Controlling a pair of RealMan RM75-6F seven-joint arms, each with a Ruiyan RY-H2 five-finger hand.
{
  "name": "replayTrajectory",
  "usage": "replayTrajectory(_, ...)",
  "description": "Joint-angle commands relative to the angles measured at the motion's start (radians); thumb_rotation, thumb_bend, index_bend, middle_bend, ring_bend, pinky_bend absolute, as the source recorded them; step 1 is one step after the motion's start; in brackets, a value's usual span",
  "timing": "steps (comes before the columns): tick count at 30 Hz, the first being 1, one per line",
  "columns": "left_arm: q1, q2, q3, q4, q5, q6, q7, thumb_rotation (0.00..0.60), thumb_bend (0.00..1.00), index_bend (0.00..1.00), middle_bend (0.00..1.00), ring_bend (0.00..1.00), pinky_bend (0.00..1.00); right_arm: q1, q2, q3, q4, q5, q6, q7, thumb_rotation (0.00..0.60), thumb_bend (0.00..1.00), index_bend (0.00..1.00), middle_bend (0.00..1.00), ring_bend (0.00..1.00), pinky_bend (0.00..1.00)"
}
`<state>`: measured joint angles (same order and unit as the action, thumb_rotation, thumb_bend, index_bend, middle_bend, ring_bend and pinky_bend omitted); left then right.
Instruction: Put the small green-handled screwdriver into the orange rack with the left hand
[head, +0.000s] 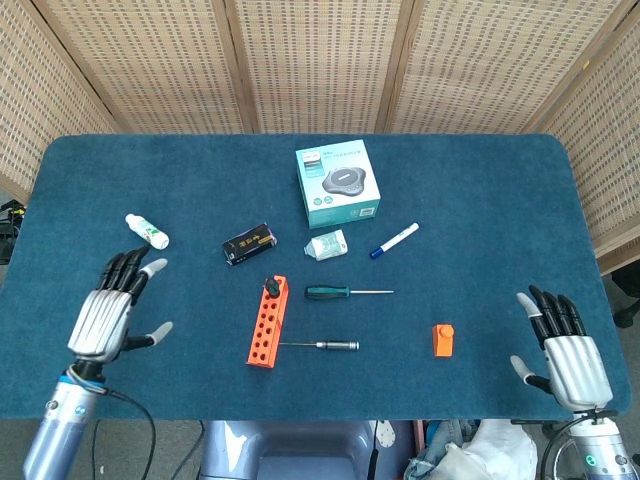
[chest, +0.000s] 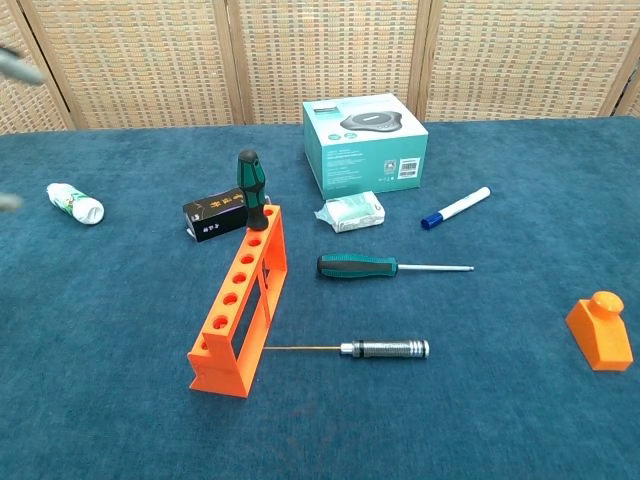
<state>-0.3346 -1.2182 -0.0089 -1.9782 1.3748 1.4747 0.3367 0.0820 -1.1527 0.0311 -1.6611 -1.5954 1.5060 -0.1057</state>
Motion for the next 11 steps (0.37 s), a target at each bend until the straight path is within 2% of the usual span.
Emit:
replayTrajectory(1,0.059,-0.018,0.038,0.078,0.044,0.065,0.041,0.6,0.19,0.14,0.0,0.0,0.0,0.003,-0.004,0.001,-0.003,-0.001,-0.004,-0.009,0.6,0.24,0.0,0.0,0.0,0.0)
replayTrajectory(6,0.113,-0.043,0.052,0.149,0.071,0.114,0.03,0.6,0.19,0.14,0.0,0.0,0.0,0.008,-0.011,0.0,-0.004,0.001,-0.015,-0.024,0.6,0.24,0.0,0.0,0.0,0.0)
replayTrajectory(11,0.143,-0.042,0.055,0.175,0.061,0.11,-0.007,0.6,0.19,0.14,0.0,0.0,0.0,0.01,-0.016,-0.003,-0.004,0.001,-0.02,-0.034,0.6,0.24,0.0,0.0,0.0,0.0)
